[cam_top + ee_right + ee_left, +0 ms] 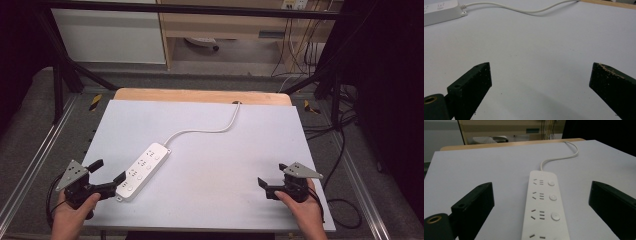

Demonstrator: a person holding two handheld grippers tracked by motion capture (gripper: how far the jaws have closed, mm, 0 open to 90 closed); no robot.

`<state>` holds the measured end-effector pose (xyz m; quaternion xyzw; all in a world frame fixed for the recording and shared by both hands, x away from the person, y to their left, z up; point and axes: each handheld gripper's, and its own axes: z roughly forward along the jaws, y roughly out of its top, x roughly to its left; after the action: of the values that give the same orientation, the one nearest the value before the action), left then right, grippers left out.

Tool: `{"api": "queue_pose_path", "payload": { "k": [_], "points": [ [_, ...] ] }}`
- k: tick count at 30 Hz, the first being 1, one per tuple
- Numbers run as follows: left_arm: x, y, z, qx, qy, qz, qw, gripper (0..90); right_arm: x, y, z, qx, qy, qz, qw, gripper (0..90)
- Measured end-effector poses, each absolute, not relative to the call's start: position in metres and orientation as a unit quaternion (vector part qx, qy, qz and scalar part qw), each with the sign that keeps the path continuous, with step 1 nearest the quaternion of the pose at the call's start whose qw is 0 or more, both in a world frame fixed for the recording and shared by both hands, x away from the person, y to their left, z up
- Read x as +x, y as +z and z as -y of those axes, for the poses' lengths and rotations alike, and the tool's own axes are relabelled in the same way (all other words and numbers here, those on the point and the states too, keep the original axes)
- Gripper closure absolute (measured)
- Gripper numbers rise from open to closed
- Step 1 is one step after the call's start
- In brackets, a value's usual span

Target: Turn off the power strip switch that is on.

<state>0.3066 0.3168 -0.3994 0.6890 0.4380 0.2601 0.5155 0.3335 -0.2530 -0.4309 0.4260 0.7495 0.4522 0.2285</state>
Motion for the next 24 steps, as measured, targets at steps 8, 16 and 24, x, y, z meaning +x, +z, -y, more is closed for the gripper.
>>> {"api": "queue_pose_path", "payload": {
  "k": [8, 16, 24],
  "points": [
    [0.312, -0.395, -0.307, 0.694, 0.26, -0.42, 0.524, 6.2, 0.335, -0.427, 0.251, 0.426, 0.435, -0.761, 0.223, 5.3],
    [0.316, -0.378, -0.305, 0.672, 0.255, -0.429, 0.547, 8.9, 0.334, -0.427, 0.253, 0.415, 0.454, -0.769, 0.173, 3.6],
    [0.324, -0.359, -0.3, 0.663, 0.28, -0.428, 0.547, 8.8, 0.331, -0.426, 0.254, 0.407, 0.463, -0.764, 0.19, 3.5]
  ]
}}
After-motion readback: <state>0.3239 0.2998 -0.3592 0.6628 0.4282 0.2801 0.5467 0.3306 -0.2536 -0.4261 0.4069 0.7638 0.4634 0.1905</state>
